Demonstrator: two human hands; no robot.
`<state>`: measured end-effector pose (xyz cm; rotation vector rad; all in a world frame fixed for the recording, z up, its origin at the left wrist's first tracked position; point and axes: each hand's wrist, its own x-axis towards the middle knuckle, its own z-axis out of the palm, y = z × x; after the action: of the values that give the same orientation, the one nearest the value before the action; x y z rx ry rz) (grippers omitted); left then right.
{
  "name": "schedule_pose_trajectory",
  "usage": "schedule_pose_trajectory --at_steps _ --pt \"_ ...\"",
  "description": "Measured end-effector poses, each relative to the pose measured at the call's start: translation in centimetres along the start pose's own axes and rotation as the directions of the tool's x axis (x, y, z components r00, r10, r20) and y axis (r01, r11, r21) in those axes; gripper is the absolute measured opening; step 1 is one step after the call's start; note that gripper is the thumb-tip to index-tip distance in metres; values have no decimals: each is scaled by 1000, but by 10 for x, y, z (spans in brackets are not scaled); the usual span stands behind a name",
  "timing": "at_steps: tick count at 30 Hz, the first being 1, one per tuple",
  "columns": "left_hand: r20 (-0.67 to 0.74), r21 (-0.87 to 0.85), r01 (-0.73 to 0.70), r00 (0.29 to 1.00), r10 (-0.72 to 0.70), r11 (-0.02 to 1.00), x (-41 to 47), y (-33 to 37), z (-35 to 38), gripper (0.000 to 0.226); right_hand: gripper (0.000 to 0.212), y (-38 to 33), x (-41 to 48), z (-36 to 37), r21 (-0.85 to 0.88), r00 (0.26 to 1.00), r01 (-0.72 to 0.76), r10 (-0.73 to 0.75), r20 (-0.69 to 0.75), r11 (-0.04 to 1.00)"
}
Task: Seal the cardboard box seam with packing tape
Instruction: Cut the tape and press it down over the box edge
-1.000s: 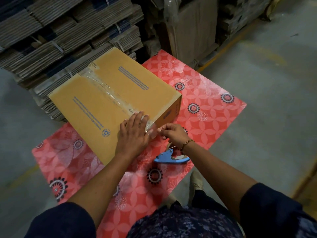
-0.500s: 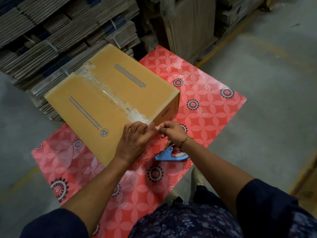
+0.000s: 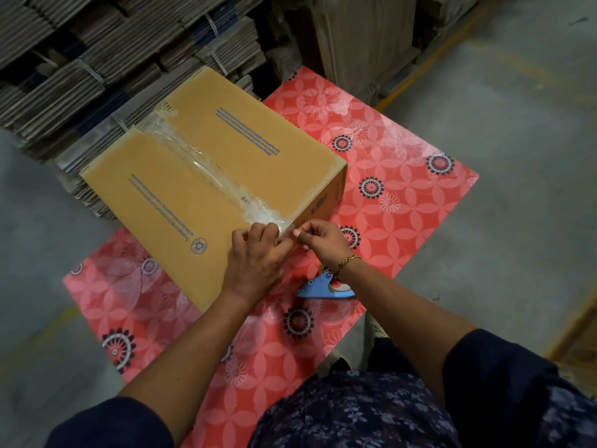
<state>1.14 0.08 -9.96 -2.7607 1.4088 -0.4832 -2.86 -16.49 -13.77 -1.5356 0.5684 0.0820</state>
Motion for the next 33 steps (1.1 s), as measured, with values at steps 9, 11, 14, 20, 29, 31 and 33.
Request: schedule_pose_trajectory --at_steps 9,11,14,20,29,31,33 --pt "119 -37 71 991 -67 997 0 0 -5 26 16 2 4 -2 16 999 23 -24 38 1000" --pt "106 -88 154 984 -144 984 1 0 -6 33 15 1 2 -3 20 999 26 -27 43 999" --pt "111 -32 303 948 -298 952 3 -1 -3 50 15 -1 1 -3 18 999 25 -26 47 1000" --pt "179 50 296 937 -300 954 5 -2 6 61 16 -7 6 -35 -882 969 224 -195 154 414" --pt "195 104 244 946 -260 964 4 -4 15 64 67 -43 13 -47 -776 636 631 -573 516 2" --pt "224 120 241 938 -263 963 4 -3 15 69 75 -48 29 -49 -716 611 689 -440 659 -116" --pt "247 135 245 930 -272 960 4 -3 15 70 71 -52 45 -53 -648 564 727 -340 752 -226"
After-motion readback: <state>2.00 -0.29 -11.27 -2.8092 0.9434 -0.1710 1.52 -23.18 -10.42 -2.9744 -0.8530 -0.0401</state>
